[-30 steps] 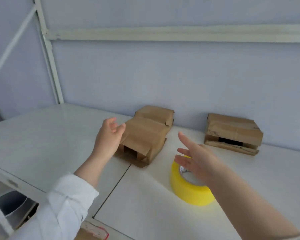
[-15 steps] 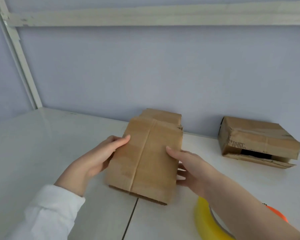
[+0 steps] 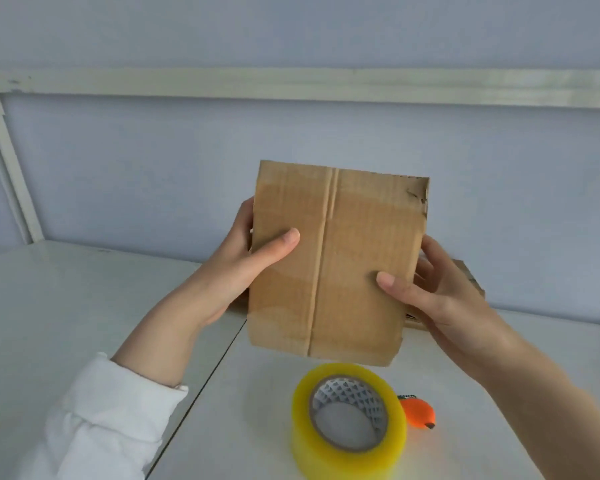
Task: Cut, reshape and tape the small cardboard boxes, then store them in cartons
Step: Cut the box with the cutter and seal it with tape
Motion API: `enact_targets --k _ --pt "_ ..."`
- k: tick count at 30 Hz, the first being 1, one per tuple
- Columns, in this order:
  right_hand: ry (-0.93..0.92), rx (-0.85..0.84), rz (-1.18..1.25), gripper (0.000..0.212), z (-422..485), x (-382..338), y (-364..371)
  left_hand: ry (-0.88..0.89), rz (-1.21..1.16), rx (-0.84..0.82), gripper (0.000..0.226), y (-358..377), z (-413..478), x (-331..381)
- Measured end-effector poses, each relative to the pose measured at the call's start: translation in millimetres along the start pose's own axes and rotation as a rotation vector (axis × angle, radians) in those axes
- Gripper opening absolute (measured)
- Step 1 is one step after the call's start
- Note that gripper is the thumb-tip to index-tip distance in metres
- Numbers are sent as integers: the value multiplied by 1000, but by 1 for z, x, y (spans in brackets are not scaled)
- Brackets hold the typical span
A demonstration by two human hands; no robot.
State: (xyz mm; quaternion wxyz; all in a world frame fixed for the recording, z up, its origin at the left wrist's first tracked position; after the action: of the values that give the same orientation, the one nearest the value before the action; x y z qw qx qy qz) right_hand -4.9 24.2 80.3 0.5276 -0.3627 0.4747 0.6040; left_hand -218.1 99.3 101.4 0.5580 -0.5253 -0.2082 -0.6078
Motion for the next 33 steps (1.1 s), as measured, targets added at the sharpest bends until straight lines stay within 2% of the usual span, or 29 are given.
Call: enact_targets --k 4,7,11,13,15,18,20,22,23,27,31,33 --pt "32 53 -43 68 -46 -34 -56 -19 -44 -73 47 67 -12 29" --pt "144 97 -31 52 -86 -43 -109 -56 -85 -113 52 131 -24 42" --pt "203 112 -10 49 -124 -44 -157 -31 -125 -49 56 192 -45 44" --pt "187 49 4 60 -138 -47 -173 129 -77 22 67 208 -57 48" --pt "162 13 76 82 -148 -51 -183 445 186 118 78 215 -67 53" --pt "245 152 243 106 -152 -54 -193 975 751 189 85 227 -78 60" --pt "348 242 291 117 -152 -54 -194 1154 913 158 83 235 -84 61" --pt "448 302 340 121 -151 -49 -196 1270 1064 141 76 241 -89 58" --pt "491 310 350 116 -151 -47 -195 1317 1144 134 69 244 -92 56" --pt "534 286 233 81 -146 -31 -189 1449 1293 146 47 250 -105 57" --pt "539 290 238 85 -139 -15 -181 1501 1309 115 50 245 -111 59" --pt "530 314 248 75 -136 -13 -180 1468 1261 5 56 239 -111 56"
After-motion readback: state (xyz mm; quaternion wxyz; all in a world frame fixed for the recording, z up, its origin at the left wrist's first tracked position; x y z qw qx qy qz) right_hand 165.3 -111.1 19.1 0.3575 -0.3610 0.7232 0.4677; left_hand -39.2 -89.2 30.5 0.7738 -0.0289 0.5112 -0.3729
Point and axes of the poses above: each hand's wrist, its own z-axis towards the middle knuckle, its own y-axis out of the palm, x = y × z, the point moved 2 cm from there along z, towards the middle knuckle, and after that the axes turned 14 degrees about z, right-handed, at the moved point
